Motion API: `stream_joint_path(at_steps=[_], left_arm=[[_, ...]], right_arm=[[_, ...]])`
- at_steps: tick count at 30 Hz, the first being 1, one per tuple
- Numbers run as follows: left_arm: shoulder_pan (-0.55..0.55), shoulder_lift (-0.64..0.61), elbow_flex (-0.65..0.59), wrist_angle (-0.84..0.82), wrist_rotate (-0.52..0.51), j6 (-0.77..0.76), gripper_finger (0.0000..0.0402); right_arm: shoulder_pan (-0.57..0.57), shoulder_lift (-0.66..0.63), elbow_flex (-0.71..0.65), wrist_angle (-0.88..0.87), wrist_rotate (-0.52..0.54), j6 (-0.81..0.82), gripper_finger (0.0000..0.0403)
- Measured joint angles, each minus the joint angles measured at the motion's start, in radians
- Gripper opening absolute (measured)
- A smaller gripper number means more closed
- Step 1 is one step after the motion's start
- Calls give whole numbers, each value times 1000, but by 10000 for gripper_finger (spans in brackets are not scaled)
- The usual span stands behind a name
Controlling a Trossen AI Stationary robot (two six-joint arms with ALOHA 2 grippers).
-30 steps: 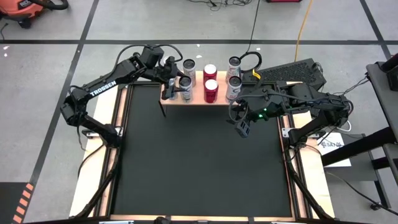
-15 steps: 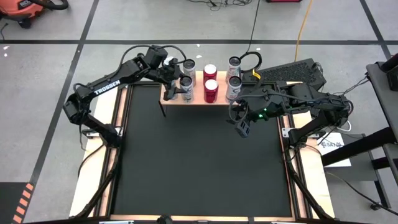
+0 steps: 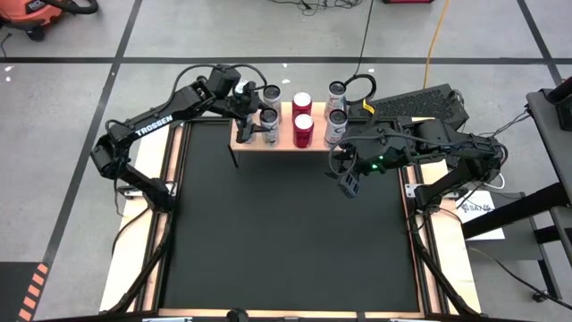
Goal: Place canned beverage on shelf
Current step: Put the white orange soda can on the shelf aligned with the other white orange soda can
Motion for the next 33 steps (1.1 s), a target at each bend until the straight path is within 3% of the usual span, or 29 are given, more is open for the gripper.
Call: stream_joint_path(at_steps=[33], left_arm=[[0, -1, 0, -8, 8, -8, 300]], right_arm=[[0, 0, 0, 0, 0, 1, 247]])
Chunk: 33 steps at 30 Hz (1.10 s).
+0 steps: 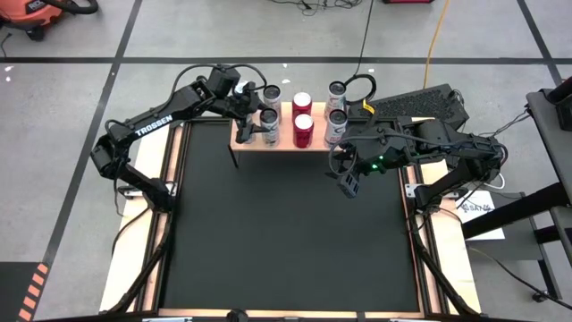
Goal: Place canned beverage on shelf
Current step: Put the white orange soda can on the shelf aligned with the other white orange soda can
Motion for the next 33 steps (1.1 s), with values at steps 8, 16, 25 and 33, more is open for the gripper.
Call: stream_joint_path(at_steps=[8, 16, 25, 33], left_arm=[[0, 0, 0, 9, 0, 0, 300], [0, 0, 0, 8, 0, -1, 300], [0, 0, 0, 2, 8, -26, 300], [0, 0, 0, 2, 34, -24, 300]], right_arm=[[0, 0, 0, 0, 0, 0, 247], [0, 0, 0, 0, 0, 0, 247], [0, 0, 0, 0, 0, 0, 247], [0, 0, 0, 0, 0, -1, 247]])
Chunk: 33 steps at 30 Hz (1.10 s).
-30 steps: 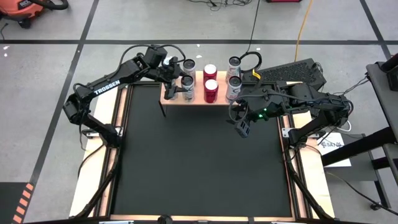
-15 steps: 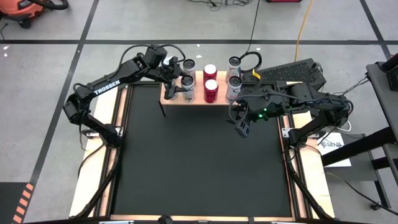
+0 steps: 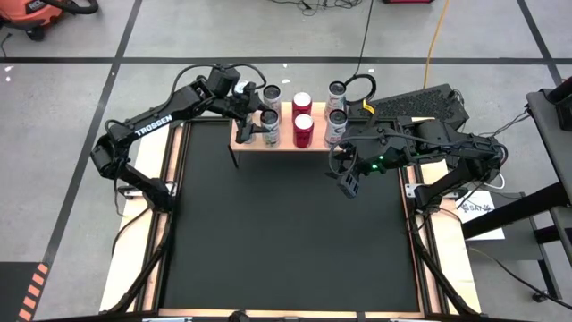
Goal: Place canned beverage on shelf
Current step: Put the white orange soda can on the shelf aligned with the other white orange soda can
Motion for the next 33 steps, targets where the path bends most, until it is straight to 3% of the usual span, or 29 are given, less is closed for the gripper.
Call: stream_joint_path(at_steps=[17, 33], left_arm=[[0, 0, 0, 0, 0, 49, 301], [-18, 0, 0, 21, -79, 23, 368]], right_arm=[[0, 0, 0, 0, 0, 0, 247], [0, 0, 0, 0, 0, 0, 247]])
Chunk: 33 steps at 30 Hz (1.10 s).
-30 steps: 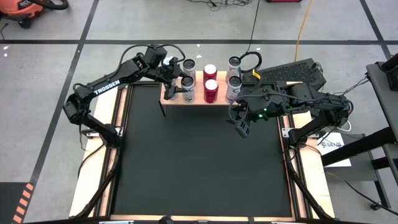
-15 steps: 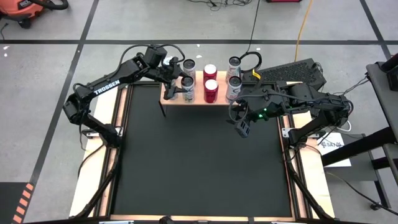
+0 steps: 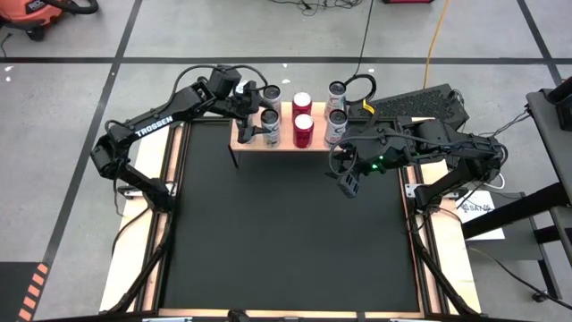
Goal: Place canned beverage on shelf
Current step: Put the white orange soda can on the shelf aligned with the other white orange soda can
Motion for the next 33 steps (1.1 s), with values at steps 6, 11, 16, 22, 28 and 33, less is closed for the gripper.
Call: stream_joint_path(at_steps=[6, 11, 16, 22, 28, 33], left_arm=[[-8, 0, 23, -22, -4, -18, 384], [-25, -1, 71, -50, -26, -52, 387], [-48, -1, 128, -134, -36, -63, 387], [-78, -8, 218, -236, -33, -207, 387], [-133, -86, 244, -364, -31, -203, 387], [-203, -153, 244, -419, -31, -209, 387]], right_arm=[[0, 0, 0, 0, 0, 0, 247], [0, 0, 0, 0, 0, 0, 247], [0, 0, 0, 0, 0, 1, 247], [0, 0, 0, 0, 0, 0, 247], [0, 0, 0, 0, 0, 1, 247], [0, 0, 0, 0, 0, 1, 247]])
